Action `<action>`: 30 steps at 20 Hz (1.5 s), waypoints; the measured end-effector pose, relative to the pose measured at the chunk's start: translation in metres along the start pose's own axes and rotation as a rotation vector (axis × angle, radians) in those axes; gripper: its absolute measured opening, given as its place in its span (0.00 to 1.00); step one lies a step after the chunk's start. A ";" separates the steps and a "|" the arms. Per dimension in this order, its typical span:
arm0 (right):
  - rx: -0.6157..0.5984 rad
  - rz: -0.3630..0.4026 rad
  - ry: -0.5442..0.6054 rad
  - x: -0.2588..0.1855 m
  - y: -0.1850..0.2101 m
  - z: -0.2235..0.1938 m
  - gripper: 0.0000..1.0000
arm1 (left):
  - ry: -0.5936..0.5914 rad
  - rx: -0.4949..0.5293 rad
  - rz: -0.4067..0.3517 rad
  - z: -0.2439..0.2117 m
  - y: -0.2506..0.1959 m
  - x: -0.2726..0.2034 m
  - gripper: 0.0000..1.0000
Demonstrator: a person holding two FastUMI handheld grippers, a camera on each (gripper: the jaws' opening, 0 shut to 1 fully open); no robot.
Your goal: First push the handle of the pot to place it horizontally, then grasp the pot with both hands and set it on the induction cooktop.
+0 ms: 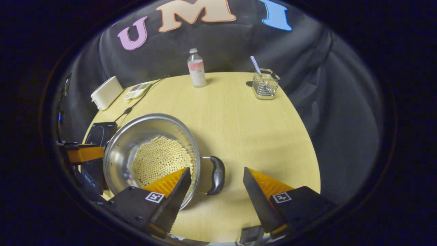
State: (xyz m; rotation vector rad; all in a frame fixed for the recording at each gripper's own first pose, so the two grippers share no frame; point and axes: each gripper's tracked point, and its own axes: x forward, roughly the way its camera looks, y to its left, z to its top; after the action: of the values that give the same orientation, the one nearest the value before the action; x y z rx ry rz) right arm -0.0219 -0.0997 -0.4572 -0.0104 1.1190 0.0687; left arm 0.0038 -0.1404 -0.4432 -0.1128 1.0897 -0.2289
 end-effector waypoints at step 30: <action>0.198 0.069 0.198 0.053 0.016 -0.044 0.79 | 0.175 -0.073 0.022 -0.033 0.014 0.050 0.78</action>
State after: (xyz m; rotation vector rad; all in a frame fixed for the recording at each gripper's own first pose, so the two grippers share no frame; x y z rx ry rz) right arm -0.0393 -0.0832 -0.5232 0.2022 1.3206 0.0180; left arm -0.0015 -0.1382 -0.5045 -0.1482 1.2732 -0.1811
